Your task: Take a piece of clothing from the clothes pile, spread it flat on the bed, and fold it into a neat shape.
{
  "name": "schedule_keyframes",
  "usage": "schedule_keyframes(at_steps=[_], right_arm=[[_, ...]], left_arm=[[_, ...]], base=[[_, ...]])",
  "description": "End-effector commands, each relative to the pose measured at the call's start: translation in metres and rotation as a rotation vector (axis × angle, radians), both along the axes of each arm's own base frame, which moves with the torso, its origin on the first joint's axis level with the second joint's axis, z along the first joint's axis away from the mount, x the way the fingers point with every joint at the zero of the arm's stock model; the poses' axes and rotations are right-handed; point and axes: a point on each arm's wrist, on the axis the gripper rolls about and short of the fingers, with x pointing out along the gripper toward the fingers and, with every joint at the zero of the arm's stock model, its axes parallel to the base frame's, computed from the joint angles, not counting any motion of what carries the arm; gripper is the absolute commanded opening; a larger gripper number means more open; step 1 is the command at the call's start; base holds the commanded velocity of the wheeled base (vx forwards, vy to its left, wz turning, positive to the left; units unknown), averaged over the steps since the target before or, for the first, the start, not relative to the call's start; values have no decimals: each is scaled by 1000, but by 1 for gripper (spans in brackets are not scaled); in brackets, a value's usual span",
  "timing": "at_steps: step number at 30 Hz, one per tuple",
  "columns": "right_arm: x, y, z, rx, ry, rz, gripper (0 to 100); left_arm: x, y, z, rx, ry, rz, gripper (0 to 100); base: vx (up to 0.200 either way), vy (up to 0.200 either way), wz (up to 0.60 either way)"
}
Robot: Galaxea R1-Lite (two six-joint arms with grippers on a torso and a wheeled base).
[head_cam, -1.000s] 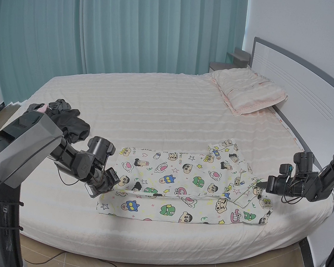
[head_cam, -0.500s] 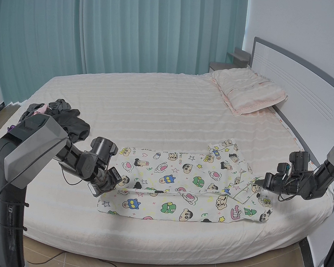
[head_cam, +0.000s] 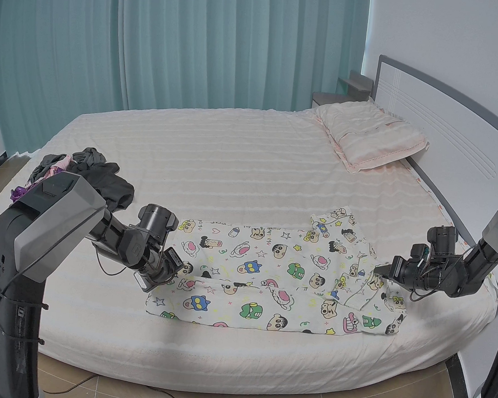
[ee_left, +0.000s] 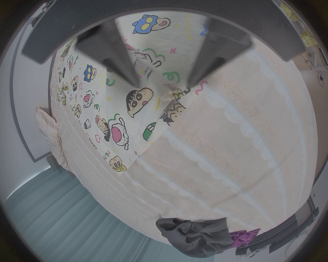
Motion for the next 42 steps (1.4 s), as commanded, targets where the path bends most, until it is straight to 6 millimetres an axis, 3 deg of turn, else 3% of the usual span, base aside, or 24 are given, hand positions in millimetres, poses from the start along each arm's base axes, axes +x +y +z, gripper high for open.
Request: schedule_keyframes(at_steps=[1,8,10,15,19,22,29,35,42], right_arm=[[-2,0,-2,7,13,-8,100],[-18,-1,20,100,42,-153,100],[-30,10,22,151,56,-221,100],[-42,38,10,192,60,-302,100],[-36,58,-18,126,76,-350,100],[-31,61,-29,95,72,-380,100],[-28,66,-32,83,55,-379,100],[-10,66,-38,29,11,-378,100],[-4,63,-45,-20,-3,-411,100]], left_arm=[[1,2,-1,-5,3,17,100],[-6,24,13,-17,13,69,100],[-21,31,26,-75,26,45,100],[-56,43,54,-183,31,9,100],[-88,46,72,-340,-18,-12,100],[-107,46,75,-408,-40,-41,100],[-112,39,65,-415,-44,-72,100],[-108,36,53,-410,-40,-74,100],[-108,36,52,-410,-39,-74,100]], base=[[0,0,0],[0,0,0],[0,0,0],[0,0,0],[0,0,0],[0,0,0],[0,0,0],[0,0,0],[0,0,0]])
